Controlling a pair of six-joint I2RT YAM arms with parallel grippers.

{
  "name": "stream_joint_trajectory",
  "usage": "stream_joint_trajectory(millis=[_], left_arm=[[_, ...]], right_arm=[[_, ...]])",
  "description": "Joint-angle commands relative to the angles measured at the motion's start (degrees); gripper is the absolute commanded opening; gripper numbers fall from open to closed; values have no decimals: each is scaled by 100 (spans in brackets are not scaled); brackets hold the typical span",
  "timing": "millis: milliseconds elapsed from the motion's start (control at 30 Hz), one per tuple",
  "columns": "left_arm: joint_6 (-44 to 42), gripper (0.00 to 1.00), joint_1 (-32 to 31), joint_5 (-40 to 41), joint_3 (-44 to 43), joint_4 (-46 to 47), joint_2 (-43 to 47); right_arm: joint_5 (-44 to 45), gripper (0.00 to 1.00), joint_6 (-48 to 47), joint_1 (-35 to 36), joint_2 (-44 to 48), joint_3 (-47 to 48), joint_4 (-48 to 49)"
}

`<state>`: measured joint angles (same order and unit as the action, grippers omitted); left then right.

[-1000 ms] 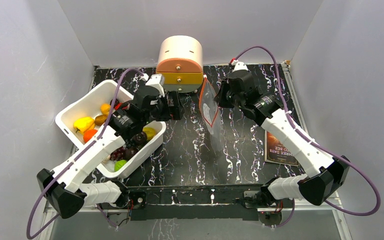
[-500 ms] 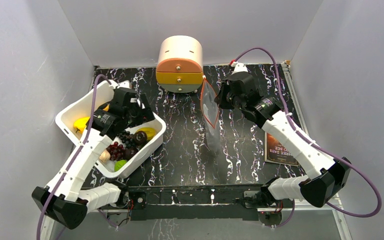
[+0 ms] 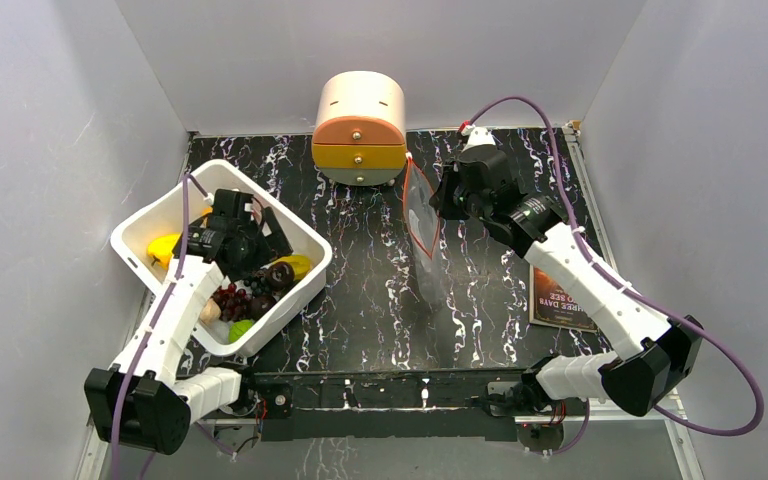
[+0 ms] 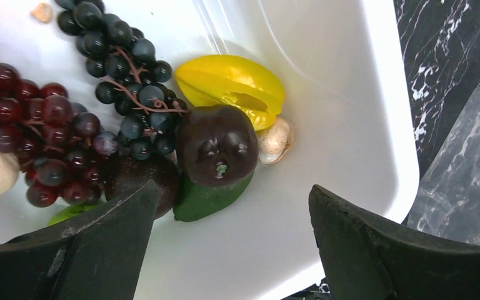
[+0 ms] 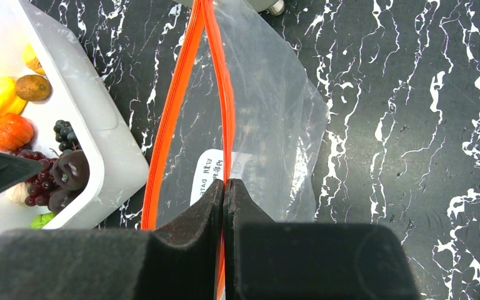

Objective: Place the food in the zip-top bag and seal the zipper
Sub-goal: Pick up the fake fruit from the bin.

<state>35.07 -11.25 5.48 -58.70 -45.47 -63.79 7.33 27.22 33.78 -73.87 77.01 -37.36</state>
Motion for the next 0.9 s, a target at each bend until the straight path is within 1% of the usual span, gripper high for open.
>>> stream_joint_trajectory(millis=[0, 300, 600, 767, 867], left_arm=[[-73, 88, 50, -533, 235, 362, 14], [-148, 88, 62, -206, 599, 701, -485], [-122, 88, 61, -377, 945, 1142, -676], [-122, 84, 61, -398, 1015, 1189, -735], [-108, 78, 61, -415, 1061, 1202, -731]], right_arm=[[-22, 0, -68, 14, 219, 9, 376], [-112, 0, -35, 15, 282, -64, 427], [-100, 0, 0, 12, 306, -34, 389], [-83, 0, -2, 15, 311, -11, 370], [-97, 0, -6, 12, 283, -15, 383]])
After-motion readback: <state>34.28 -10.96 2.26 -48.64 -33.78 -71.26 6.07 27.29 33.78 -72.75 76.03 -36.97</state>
